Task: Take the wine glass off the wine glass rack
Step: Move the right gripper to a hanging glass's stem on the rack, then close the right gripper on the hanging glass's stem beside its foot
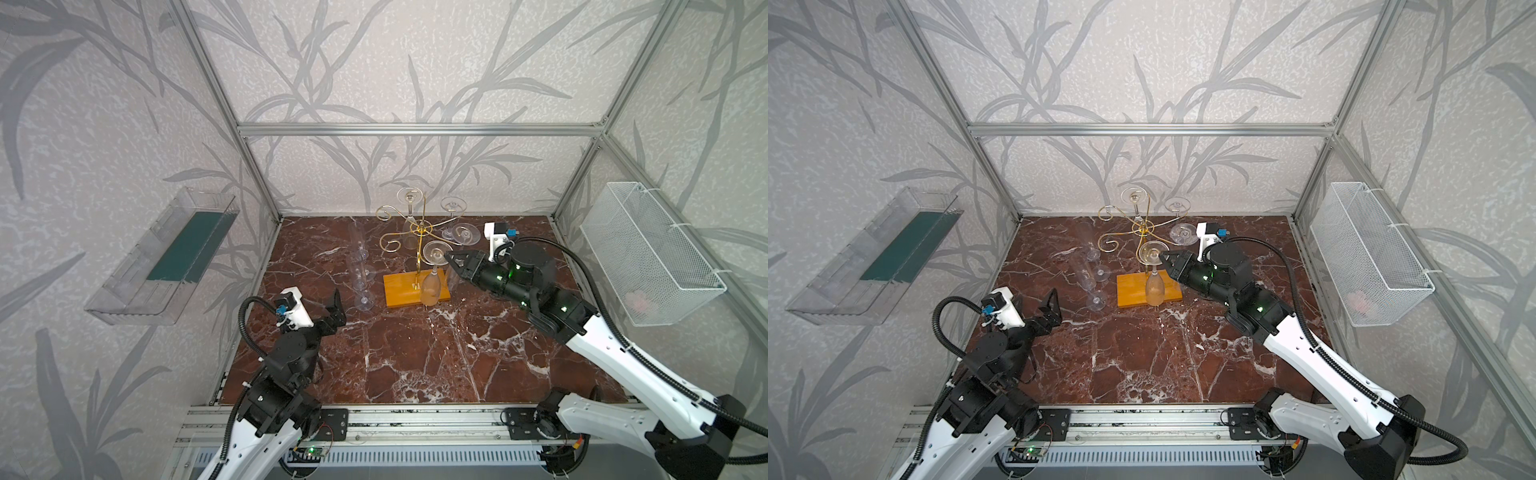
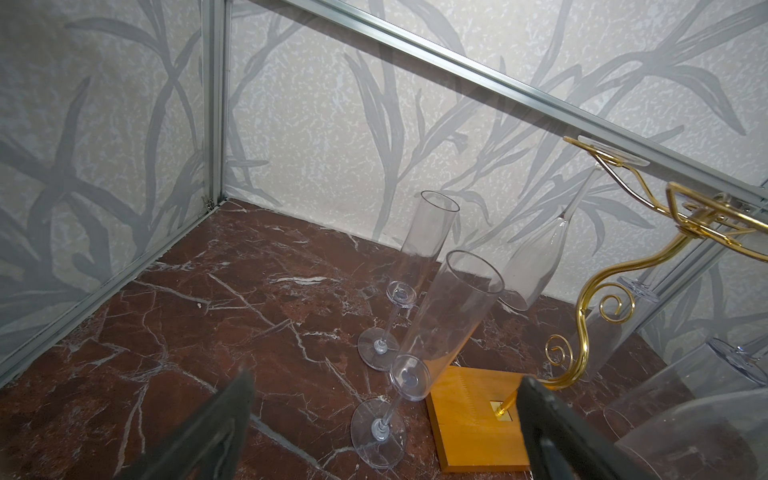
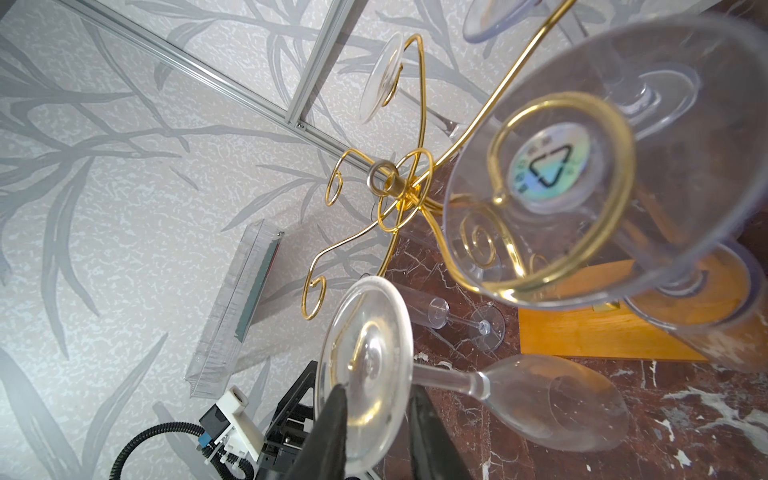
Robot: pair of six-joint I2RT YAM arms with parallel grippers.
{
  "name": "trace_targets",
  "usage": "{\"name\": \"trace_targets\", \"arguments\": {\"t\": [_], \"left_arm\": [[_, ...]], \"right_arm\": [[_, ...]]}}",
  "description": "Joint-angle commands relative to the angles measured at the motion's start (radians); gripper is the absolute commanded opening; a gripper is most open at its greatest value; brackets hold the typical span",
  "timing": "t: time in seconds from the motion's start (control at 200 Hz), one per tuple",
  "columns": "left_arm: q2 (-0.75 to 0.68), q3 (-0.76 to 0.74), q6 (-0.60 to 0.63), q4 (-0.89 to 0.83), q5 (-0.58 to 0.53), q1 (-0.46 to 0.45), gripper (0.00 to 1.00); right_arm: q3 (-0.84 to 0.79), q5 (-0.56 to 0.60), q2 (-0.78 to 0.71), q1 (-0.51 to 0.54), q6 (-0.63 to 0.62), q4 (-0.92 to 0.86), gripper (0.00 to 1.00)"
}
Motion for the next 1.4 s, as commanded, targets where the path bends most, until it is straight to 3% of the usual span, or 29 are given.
{"name": "trace_targets", "arguments": {"t": [0.0, 0.41, 0.76, 1.394], "left_arm": [[-0.010, -0.006, -0.035, -0.015, -0.005, 0.002, 0.99], [-0.030, -0.002, -0.029, -0.029, -0.018, 0.002, 0.99], [-0.034, -0.002, -0.026, -0.031, -0.022, 0.002, 0.99], [-0.039, 0.015, -0.030, -0.046, -0.023, 0.002, 0.99]], "right_arm": [[-0.013, 0.013, 0.004, -0.006, 0.031, 0.034, 0.25], [-0.025, 0.018, 0.020, -0.008, 0.080, 0.066, 0.17], [-0.046, 0.019, 0.014, -0.010, 0.098, 0.105, 0.00], [-0.068, 0.001, -0.045, -0.010, 0.107, 0.157, 0.00]]}}
